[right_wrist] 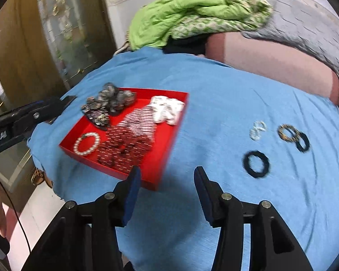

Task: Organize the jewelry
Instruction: 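Move both tools back from the tray toward the remaining accessories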

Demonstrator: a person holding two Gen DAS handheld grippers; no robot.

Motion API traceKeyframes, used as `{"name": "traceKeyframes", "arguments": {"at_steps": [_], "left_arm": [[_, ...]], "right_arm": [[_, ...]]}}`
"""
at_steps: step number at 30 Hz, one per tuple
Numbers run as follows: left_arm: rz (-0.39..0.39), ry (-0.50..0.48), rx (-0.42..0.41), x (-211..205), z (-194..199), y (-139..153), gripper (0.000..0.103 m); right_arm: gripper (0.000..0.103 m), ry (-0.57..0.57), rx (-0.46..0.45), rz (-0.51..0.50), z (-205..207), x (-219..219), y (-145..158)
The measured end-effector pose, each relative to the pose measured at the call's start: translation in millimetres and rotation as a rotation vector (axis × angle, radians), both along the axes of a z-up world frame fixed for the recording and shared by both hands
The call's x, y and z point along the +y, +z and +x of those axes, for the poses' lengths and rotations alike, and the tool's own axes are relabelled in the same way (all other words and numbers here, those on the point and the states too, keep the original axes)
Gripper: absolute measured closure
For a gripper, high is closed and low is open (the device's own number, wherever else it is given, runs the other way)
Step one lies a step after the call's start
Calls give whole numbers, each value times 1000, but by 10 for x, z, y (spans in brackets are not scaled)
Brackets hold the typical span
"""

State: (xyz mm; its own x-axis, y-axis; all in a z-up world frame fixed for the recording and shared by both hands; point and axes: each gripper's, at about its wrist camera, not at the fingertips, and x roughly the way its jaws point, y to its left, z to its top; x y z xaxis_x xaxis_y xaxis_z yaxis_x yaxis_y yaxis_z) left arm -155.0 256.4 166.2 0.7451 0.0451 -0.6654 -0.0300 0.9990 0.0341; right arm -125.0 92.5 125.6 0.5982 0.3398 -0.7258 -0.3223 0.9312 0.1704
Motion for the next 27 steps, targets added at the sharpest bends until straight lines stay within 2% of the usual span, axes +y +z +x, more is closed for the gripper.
{"name": "traceKeyframes", "arguments": {"at_steps": [13, 27], "left_arm": [[46, -86, 29, -638, 41, -44, 50], [68, -193, 84, -1240, 83, -234, 50]], "right_arm": [[49, -162, 11, 22, -41, -757, -59], [48, -331, 17, 27, -92, -1530, -115]]}}
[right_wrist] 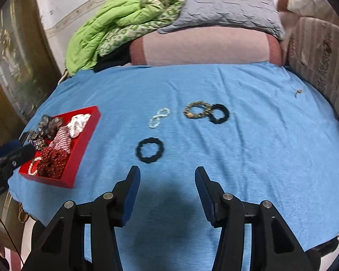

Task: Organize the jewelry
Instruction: 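Move both tools back from the tray toward the remaining accessories, then grasp the black scrunchie with left tool while right tool grasps black beaded bracelet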

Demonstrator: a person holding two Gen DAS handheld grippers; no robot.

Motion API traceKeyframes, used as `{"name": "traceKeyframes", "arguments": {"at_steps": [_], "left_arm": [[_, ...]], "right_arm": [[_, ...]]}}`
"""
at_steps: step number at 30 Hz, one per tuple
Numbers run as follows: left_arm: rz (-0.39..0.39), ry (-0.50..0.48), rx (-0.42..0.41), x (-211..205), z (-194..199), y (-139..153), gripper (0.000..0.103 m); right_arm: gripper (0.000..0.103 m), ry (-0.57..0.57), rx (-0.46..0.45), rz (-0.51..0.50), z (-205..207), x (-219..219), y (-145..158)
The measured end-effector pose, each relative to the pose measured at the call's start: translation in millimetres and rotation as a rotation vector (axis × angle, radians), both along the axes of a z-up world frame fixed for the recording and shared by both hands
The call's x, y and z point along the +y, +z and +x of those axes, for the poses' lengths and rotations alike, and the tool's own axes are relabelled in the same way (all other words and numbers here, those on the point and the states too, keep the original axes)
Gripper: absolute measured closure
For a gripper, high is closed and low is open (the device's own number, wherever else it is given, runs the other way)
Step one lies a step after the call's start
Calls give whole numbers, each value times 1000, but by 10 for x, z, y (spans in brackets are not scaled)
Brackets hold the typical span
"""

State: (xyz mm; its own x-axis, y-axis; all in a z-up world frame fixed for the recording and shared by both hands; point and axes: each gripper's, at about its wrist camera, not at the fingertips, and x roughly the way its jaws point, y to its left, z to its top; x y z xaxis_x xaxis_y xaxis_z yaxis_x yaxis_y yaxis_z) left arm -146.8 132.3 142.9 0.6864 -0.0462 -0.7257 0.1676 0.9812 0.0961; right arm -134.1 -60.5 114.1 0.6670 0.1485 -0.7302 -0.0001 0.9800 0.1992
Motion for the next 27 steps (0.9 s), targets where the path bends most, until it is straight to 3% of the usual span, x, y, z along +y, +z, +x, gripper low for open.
{"name": "traceKeyframes", "arguments": {"at_steps": [6, 15, 24, 27], "left_arm": [[-10, -13, 34, -88, 108, -115, 50], [-105, -34, 162, -254, 503, -484, 50], [-179, -107, 238, -626, 1039, -840, 51], [-180, -125, 254, -711, 1185, -953, 57]], "right_arm": [[48, -53, 16, 16, -21, -282, -99], [48, -122, 60, 26, 83, -686, -302], [48, -144, 54, 24, 678, -947, -405], [48, -138, 54, 20, 976, -994, -457]]}}
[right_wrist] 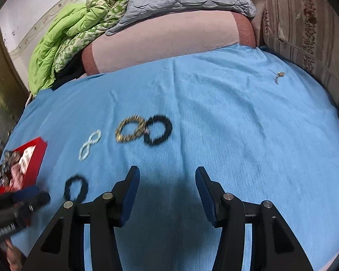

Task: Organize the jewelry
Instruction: 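Grasp the black scrunchie with left tool while right tool grasps black beaded bracelet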

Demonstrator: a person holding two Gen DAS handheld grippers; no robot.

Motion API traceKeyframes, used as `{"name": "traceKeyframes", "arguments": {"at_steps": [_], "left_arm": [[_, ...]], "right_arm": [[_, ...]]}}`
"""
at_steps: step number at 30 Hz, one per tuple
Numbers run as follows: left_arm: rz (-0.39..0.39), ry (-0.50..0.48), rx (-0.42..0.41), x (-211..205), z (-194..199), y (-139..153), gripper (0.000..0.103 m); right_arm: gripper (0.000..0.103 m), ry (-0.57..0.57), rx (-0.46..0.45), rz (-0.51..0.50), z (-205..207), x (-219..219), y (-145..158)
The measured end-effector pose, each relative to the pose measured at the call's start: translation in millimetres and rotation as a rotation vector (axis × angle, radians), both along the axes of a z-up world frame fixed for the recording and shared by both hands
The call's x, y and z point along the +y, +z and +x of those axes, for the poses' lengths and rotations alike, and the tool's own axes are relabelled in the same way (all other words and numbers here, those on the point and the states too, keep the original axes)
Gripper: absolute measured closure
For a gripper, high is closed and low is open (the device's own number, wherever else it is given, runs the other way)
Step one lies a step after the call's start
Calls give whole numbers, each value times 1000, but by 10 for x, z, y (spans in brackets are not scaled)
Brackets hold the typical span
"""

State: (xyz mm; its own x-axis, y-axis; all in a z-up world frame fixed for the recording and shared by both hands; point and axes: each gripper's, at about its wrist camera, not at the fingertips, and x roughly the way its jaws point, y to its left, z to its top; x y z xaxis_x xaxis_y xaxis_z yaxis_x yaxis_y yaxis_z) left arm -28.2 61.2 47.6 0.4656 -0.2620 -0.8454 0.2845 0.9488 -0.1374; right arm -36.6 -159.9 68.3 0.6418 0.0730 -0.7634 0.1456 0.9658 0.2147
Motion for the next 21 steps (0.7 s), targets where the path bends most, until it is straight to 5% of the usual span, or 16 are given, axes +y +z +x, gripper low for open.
{"name": "traceKeyframes", "arguments": {"at_steps": [10, 21], "left_arm": [[-26, -32, 38, -95, 236, -290, 64], [16, -19, -12, -197, 202, -329, 64]], "right_arm": [[48, 19, 68, -29, 708, -19, -329], [57, 30, 73, -96, 861, 78, -448]]}}
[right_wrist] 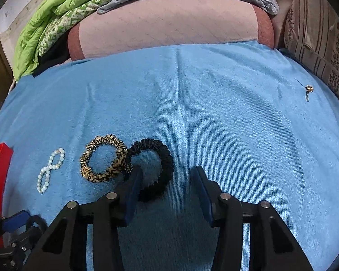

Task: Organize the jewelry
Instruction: 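Grasp the black scrunchie with left tool while right tool grasps black beaded bracelet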

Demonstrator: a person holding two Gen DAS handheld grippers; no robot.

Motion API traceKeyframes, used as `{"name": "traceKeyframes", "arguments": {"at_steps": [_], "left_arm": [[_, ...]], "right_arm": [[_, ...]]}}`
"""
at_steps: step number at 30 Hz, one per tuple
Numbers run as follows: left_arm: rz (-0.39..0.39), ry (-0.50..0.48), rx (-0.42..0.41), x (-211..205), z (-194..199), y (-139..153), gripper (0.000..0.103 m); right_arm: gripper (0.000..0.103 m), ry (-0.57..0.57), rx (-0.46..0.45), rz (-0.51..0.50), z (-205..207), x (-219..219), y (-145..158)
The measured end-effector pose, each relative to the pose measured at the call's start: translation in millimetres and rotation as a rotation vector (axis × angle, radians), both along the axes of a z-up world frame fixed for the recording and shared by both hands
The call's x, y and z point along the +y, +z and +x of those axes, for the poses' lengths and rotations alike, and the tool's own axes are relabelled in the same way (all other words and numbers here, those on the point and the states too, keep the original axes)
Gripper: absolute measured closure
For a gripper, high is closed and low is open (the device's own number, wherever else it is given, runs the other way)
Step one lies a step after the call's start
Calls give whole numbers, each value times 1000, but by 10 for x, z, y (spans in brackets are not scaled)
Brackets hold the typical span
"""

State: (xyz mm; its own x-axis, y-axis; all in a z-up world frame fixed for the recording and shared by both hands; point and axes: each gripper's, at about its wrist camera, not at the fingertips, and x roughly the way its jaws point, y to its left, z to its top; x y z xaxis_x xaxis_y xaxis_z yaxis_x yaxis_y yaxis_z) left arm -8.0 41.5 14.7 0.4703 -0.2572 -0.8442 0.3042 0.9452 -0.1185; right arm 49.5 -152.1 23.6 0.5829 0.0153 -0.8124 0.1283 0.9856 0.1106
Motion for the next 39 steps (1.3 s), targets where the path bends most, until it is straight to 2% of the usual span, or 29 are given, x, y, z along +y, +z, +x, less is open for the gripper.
{"name": "traceKeyframes", "arguments": {"at_steps": [1, 2, 3, 4, 5, 6, 9, 17, 27, 33, 39], "left_arm": [[4, 3, -3, -3, -2, 1, 64], [7, 6, -4, -3, -4, 3, 64], [8, 10, -3, 5, -2, 5, 65], [13, 17, 0, 10, -1, 11, 76], [25, 23, 3, 17, 3, 20, 85], [24, 19, 11, 29, 2, 24, 94], [-17, 5, 45, 81, -21, 72, 95], [-30, -16, -12, 119, -319, 367, 96], [-82, 22, -82, 339, -728, 813, 96], [-80, 43, -126, 447, -1011, 993, 96], [-62, 71, -172, 530, -1264, 1157, 95]], "right_arm": [[63, -5, -2, 6, 2, -12, 3], [74, -11, -1, 8, -3, -32, 4], [78, -17, -1, 9, -20, -61, 5], [87, -16, 0, 17, -35, -76, 10], [91, -13, 1, 19, -50, -80, 17], [91, -8, 2, 17, -65, -77, 27], [92, -5, 5, 25, -151, -64, 52], [93, 8, -24, 64, -610, 17, 253], [93, 49, -103, 93, -1186, 253, 666], [93, 102, -155, 81, -1525, 529, 930], [93, 121, -164, 69, -1769, 746, 1074]]}}
